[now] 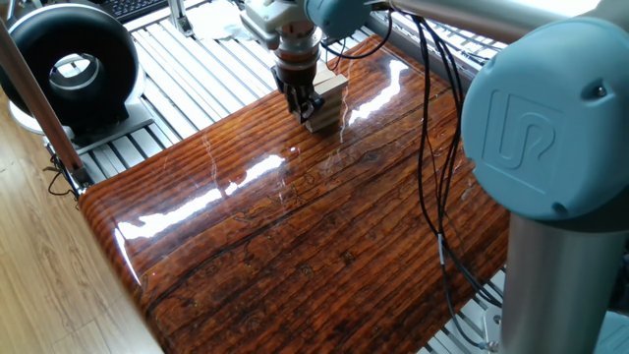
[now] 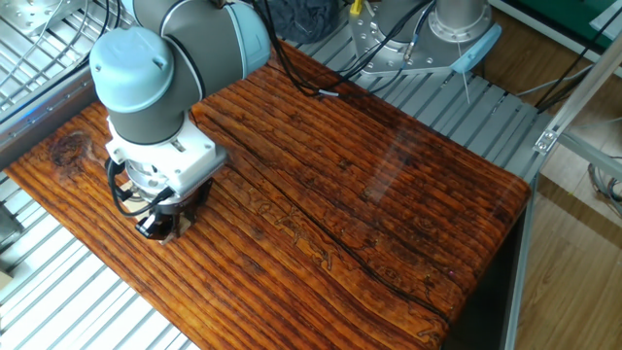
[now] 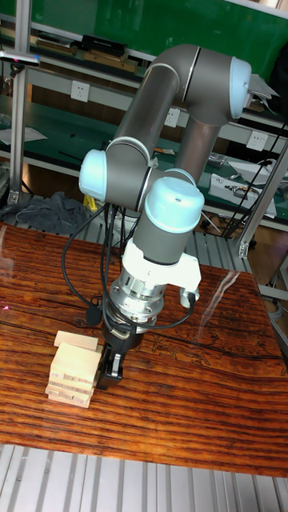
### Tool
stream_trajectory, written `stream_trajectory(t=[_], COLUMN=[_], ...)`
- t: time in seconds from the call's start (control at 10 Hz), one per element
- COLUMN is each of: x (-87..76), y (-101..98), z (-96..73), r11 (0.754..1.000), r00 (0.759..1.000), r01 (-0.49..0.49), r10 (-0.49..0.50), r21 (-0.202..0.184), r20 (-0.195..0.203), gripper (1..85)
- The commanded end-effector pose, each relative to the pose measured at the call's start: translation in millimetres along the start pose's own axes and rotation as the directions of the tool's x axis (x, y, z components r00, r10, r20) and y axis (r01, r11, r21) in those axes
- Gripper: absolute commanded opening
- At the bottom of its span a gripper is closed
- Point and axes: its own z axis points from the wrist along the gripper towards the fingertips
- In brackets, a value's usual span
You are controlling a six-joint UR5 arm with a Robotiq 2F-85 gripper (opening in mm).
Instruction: Play Jenga
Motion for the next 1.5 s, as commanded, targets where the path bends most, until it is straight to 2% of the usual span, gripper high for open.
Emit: stream_trajectory(t=[0.0,0.6,1.0,1.4], x=[-0.9,-2.0,-6.2,-5.2], y=[-0.5,-1.3,-2.5,-2.1], z=[-0.2,-1.6,0.5,-0.1], r11=[1.000,1.000,1.000,1.000], r00=[1.000,1.000,0.999,0.999], r01=[-0.007,-0.011,-0.023,-0.025], r10=[0.007,0.011,0.023,0.024], r21=[0.001,0.002,0.004,0.004], r20=[0.009,0.006,0.027,0.024], gripper=[32.7,26.3,25.7,25.3])
